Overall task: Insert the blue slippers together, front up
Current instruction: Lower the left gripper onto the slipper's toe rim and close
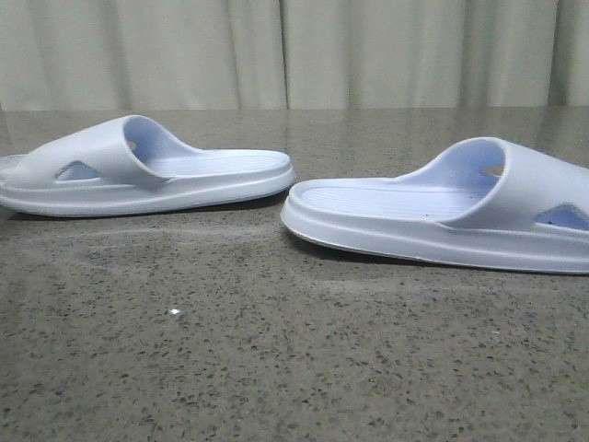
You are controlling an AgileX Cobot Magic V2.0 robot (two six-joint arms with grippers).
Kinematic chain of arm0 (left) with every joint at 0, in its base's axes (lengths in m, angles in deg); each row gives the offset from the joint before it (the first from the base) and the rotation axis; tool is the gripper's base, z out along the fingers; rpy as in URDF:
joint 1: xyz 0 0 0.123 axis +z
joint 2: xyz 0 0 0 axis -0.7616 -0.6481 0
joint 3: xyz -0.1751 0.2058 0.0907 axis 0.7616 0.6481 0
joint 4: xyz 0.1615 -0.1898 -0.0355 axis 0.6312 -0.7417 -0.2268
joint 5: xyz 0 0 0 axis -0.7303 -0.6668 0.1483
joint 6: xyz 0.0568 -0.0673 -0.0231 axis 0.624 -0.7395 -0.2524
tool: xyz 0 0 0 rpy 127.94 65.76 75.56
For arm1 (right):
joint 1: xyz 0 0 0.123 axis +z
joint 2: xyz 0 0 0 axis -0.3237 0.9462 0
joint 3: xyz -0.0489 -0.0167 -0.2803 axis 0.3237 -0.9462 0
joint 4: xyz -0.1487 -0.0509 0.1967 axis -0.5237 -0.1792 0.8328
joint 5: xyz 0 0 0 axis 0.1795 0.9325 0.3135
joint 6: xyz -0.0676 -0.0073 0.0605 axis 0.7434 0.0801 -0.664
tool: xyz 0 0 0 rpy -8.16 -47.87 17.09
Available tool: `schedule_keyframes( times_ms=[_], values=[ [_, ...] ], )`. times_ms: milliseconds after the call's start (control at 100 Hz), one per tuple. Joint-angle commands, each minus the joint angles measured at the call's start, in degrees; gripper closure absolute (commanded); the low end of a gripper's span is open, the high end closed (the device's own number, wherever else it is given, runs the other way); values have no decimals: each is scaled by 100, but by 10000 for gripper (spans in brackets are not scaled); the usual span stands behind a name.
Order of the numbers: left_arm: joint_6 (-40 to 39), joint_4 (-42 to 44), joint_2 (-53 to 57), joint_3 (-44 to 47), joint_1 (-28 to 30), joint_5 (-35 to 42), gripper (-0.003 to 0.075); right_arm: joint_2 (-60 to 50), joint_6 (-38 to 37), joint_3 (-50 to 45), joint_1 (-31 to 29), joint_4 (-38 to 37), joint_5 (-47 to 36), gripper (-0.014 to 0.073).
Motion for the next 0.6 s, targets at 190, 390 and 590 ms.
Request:
schedule_keyframes(
  times_ms=[190, 390, 590],
  values=[
    [-10, -142, -385, -501, 5, -21, 172, 114, -4, 194, -54, 43, -470, 101],
    [-10, -142, -840, -840, 5, -380, 172, 114, -4, 194, -54, 43, -470, 101],
    [0, -179, -1217, -984, -325, -493, 172, 114, -4, 194, -54, 43, -470, 101]
  ],
)
